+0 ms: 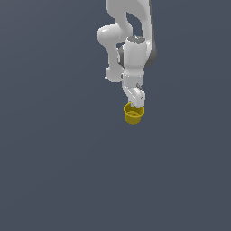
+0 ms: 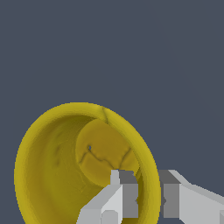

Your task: Pick up the object and move it to a goal position.

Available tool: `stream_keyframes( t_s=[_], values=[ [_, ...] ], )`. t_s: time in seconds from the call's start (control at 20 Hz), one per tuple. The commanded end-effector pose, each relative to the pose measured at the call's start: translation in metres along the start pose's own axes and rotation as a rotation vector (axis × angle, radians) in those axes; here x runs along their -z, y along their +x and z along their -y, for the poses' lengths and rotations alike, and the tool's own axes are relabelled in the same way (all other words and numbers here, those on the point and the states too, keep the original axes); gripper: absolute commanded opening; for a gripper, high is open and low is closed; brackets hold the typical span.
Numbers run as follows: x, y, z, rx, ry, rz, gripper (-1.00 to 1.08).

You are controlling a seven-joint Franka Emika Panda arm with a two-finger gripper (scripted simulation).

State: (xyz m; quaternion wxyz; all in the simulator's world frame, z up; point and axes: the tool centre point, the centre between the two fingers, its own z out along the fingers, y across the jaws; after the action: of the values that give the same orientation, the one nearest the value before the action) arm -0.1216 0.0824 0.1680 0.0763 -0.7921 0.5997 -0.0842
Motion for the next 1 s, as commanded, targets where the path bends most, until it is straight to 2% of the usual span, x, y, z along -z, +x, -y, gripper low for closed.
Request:
stream_keyframes(
  t_s=[0.0,0.95],
  values=[
    [0.018,0.001,0.001,-0.001,0.003,-0.002,-1.0],
    [0.174,0.01,0.005,-0.001,0.004,-0.009,-1.0]
  ],
)
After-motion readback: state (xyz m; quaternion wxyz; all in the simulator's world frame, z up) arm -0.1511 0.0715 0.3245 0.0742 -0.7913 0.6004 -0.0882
